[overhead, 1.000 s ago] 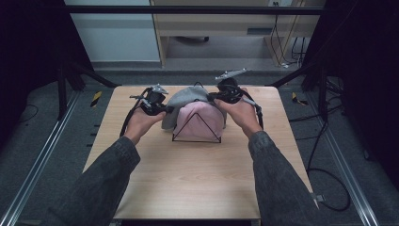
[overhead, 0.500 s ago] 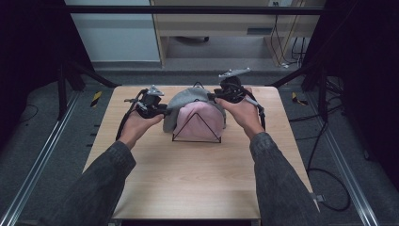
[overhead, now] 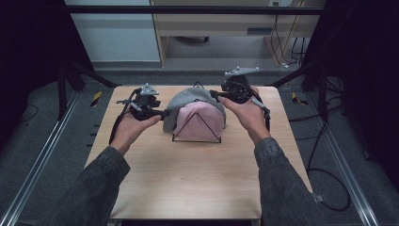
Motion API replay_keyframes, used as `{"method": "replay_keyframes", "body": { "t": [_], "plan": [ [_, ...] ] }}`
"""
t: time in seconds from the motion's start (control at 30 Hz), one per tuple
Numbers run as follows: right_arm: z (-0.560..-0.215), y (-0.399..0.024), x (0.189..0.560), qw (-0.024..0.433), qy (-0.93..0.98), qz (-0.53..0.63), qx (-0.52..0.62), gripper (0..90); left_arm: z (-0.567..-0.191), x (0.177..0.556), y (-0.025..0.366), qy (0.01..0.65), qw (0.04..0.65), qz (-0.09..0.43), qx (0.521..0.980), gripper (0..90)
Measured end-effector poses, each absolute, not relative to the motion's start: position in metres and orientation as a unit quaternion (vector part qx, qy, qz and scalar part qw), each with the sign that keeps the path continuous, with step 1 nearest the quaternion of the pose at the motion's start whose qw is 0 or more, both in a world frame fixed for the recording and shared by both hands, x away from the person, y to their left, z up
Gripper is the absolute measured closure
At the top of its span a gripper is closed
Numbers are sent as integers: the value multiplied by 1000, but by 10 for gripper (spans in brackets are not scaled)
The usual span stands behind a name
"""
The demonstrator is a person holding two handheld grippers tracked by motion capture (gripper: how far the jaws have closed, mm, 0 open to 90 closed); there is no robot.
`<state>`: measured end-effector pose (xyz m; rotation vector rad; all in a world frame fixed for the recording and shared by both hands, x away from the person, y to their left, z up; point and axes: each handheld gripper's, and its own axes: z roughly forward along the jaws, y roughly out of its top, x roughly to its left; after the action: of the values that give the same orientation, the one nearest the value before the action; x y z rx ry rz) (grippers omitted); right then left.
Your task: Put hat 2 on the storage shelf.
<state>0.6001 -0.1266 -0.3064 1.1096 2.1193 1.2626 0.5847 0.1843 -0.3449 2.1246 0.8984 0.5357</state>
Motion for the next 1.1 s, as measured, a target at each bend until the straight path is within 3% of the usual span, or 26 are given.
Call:
{"method": "replay_keyframes", "body": {
  "t": [0.3, 0.67, 1.1],
  "plan": [
    [-293, -126, 584, 231, 755, 465, 401, 350, -328, 565, 185, 346, 377, 220, 831, 269],
    [-290, -129, 568, 242, 744, 472, 406, 153, -321, 554, 184, 351, 384, 209, 828, 125],
    [-294, -146, 538, 260, 756, 465, 381, 69, -316, 522, 199, 322, 387, 210, 838, 60]
  ]
}}
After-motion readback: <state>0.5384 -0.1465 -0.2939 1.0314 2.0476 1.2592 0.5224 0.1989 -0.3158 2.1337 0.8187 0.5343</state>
